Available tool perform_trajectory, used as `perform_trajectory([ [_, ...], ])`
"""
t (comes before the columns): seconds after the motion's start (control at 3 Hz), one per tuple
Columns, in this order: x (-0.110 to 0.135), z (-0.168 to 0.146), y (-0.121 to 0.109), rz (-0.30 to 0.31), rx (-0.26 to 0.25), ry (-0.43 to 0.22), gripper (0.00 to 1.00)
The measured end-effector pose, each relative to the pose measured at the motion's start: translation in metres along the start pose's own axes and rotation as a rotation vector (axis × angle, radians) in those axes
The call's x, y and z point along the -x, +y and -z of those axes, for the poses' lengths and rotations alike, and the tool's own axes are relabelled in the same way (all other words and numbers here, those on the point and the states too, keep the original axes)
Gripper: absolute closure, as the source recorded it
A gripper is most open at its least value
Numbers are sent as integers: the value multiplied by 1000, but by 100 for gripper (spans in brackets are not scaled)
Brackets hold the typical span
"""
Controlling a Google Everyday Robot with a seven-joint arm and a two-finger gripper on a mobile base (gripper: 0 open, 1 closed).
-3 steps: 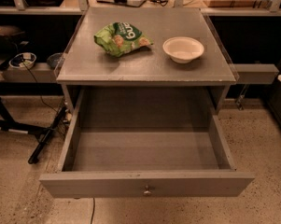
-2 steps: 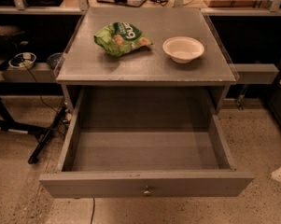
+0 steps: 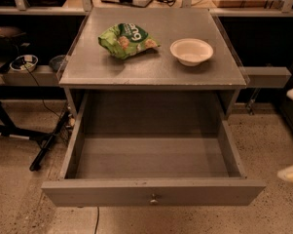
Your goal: Close top drawer
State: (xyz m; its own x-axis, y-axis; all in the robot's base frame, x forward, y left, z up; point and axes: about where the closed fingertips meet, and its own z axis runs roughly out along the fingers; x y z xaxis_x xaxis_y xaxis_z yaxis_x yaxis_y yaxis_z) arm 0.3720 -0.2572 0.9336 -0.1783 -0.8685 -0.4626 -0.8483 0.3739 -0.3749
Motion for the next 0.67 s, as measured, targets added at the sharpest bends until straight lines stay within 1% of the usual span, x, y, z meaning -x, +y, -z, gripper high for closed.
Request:
perform_trajectory([
  [0.33, 0, 0, 0, 0, 0, 0, 39],
  [0.67, -3, -5, 6, -17, 7, -13, 62],
])
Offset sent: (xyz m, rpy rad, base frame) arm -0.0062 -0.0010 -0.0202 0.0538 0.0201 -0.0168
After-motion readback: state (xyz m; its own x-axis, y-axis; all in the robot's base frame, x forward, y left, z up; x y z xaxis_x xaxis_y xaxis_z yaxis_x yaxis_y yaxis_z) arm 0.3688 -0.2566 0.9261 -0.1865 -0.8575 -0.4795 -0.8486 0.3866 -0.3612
